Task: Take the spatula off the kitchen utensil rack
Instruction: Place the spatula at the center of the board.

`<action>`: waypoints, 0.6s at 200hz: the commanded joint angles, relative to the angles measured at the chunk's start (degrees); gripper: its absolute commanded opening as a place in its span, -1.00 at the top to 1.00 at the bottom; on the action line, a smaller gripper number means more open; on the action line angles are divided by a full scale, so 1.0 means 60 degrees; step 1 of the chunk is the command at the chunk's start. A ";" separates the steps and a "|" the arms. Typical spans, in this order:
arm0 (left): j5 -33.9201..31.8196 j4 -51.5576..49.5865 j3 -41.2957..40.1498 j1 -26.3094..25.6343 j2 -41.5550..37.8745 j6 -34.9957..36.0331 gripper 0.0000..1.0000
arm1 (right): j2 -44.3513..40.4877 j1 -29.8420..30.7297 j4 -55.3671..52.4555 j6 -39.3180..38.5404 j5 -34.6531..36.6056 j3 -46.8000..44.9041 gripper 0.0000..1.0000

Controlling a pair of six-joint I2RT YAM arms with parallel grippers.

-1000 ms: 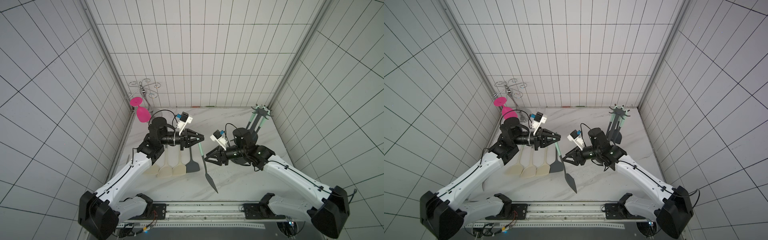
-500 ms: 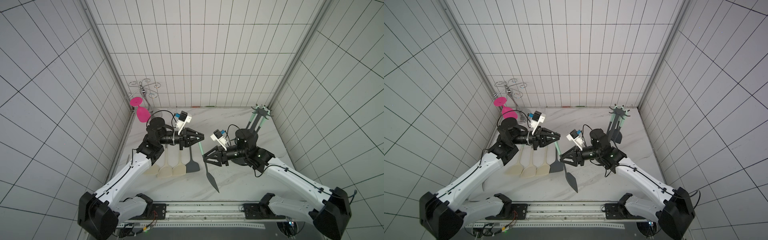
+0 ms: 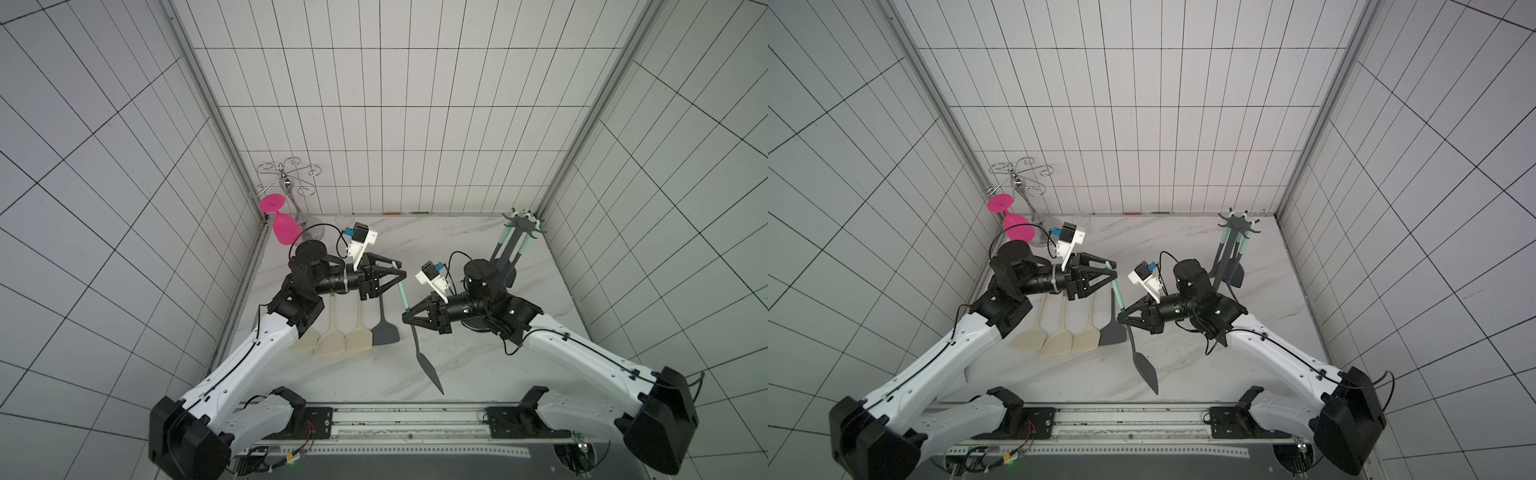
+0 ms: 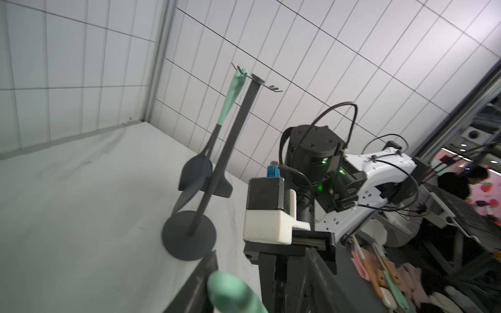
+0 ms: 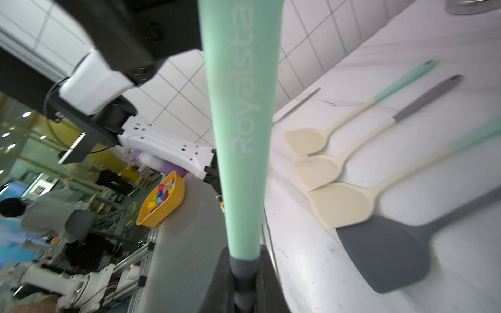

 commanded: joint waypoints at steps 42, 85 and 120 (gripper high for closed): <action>-0.9009 -0.3982 0.0068 0.0058 -0.1689 0.1141 -0.38 | 0.0811 0.0370 -0.3878 0.0908 0.8716 0.1537 1.00; -0.8939 -0.4228 -0.0465 0.0057 -0.2063 0.1002 -0.39 | 0.3589 0.0963 -0.5579 0.1724 1.0998 0.3683 1.00; -0.9018 -0.4451 -0.0613 0.0063 -0.2138 0.1087 -0.40 | 0.5429 0.1012 -0.6251 0.1903 1.1330 0.5138 1.00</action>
